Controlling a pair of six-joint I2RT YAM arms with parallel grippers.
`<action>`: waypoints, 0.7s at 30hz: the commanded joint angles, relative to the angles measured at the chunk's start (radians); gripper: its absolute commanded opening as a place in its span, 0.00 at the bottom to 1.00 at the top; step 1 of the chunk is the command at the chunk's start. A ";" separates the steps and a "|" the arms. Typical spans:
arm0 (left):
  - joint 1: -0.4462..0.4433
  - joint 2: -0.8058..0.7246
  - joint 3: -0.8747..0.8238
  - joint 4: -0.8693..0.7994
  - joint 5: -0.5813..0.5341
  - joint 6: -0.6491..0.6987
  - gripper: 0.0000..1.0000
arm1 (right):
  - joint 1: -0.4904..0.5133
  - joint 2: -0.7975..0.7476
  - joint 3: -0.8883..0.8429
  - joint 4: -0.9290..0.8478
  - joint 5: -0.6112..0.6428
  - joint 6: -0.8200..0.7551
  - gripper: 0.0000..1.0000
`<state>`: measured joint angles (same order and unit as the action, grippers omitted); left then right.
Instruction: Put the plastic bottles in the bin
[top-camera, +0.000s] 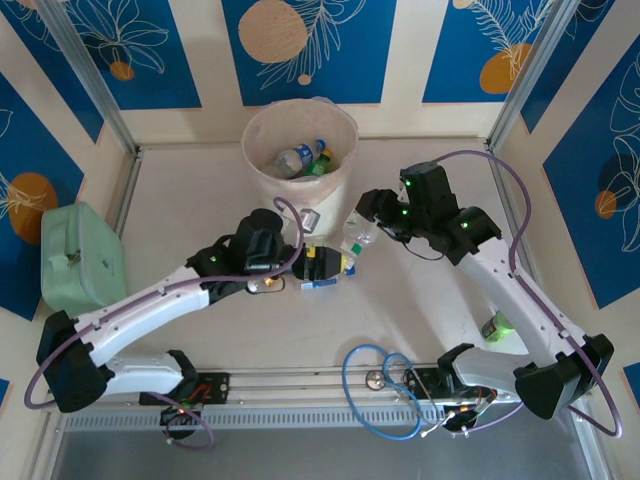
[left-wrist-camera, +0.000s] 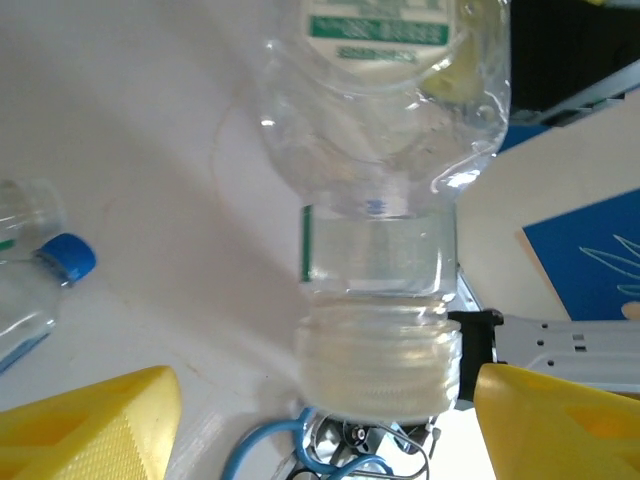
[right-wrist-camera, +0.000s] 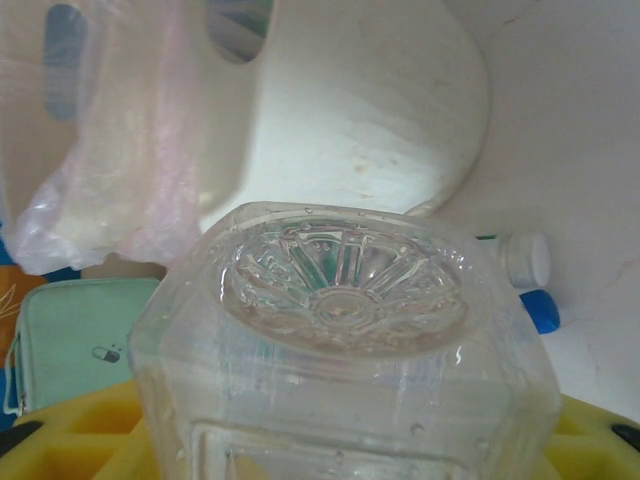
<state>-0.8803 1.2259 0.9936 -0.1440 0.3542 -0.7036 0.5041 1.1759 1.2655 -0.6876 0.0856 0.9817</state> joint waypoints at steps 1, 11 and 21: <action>-0.013 0.019 0.036 0.071 0.067 0.026 0.75 | 0.011 -0.009 0.026 0.026 -0.022 0.029 0.55; -0.021 0.029 0.030 0.092 0.064 0.029 0.56 | 0.034 0.005 0.032 0.046 -0.037 0.038 0.56; -0.020 0.044 0.034 0.096 0.069 0.035 0.37 | 0.063 0.010 0.031 0.066 -0.040 0.046 0.57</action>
<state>-0.8932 1.2568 0.9958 -0.0860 0.4030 -0.6891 0.5491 1.1835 1.2663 -0.6476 0.0788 1.0061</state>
